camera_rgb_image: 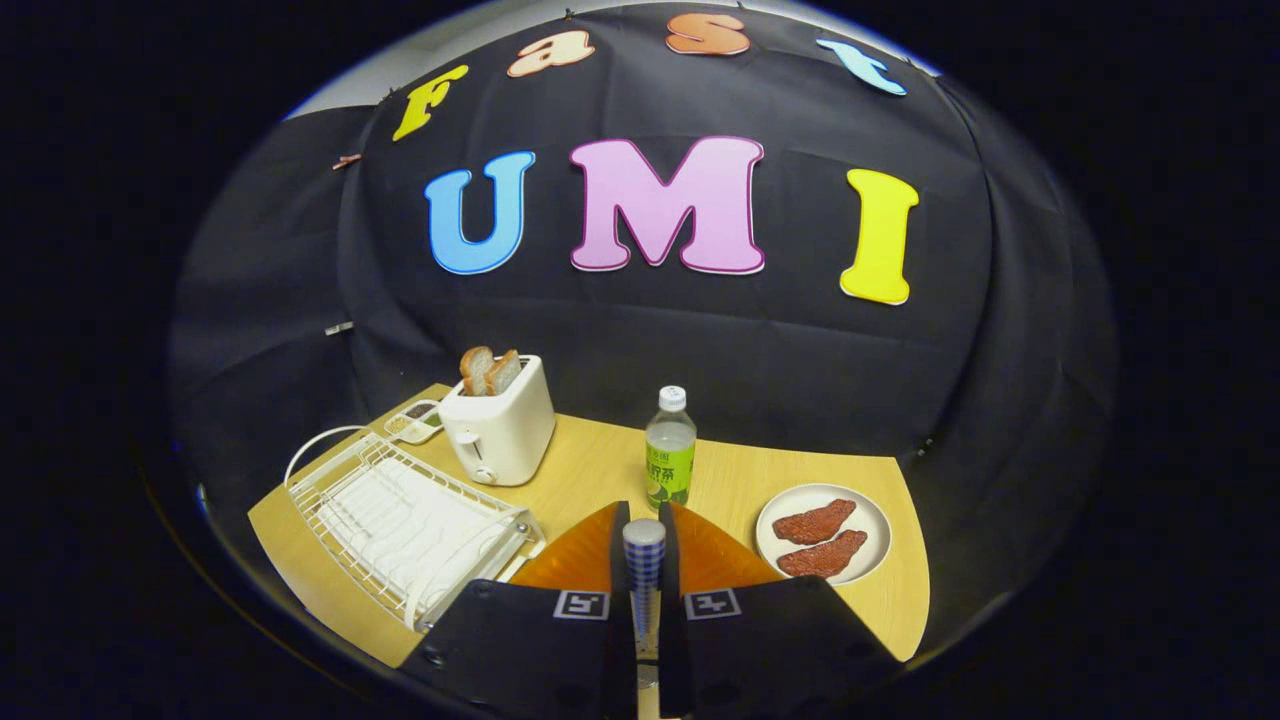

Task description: Take the plate from the dish rack, then take the spoon from the basket and place it into the plate.

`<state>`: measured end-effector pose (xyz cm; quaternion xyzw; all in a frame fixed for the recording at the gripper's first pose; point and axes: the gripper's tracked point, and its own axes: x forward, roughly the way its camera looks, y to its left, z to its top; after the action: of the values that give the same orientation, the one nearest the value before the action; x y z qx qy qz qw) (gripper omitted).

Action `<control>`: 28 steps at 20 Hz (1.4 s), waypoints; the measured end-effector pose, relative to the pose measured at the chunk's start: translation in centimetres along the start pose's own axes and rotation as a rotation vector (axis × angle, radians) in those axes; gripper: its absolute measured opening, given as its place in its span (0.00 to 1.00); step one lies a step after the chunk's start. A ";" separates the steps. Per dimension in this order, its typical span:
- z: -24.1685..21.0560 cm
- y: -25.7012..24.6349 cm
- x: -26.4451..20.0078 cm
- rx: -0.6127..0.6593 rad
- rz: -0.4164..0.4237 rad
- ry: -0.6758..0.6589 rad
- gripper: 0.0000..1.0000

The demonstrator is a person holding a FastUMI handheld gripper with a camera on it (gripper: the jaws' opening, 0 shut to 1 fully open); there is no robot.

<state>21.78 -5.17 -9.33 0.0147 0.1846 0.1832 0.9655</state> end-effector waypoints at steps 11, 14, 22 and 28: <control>-12.8 9.0 -5.4 0.058 0.176 0.224 0.12; -17.1 10.5 -5.5 0.073 0.183 0.312 0.13; -21.1 11.7 -3.7 0.061 0.162 0.383 0.14; -21.5 12.1 -3.7 0.072 0.177 0.406 0.14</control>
<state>6.60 3.93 -26.91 0.0281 0.3797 0.2598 0.8874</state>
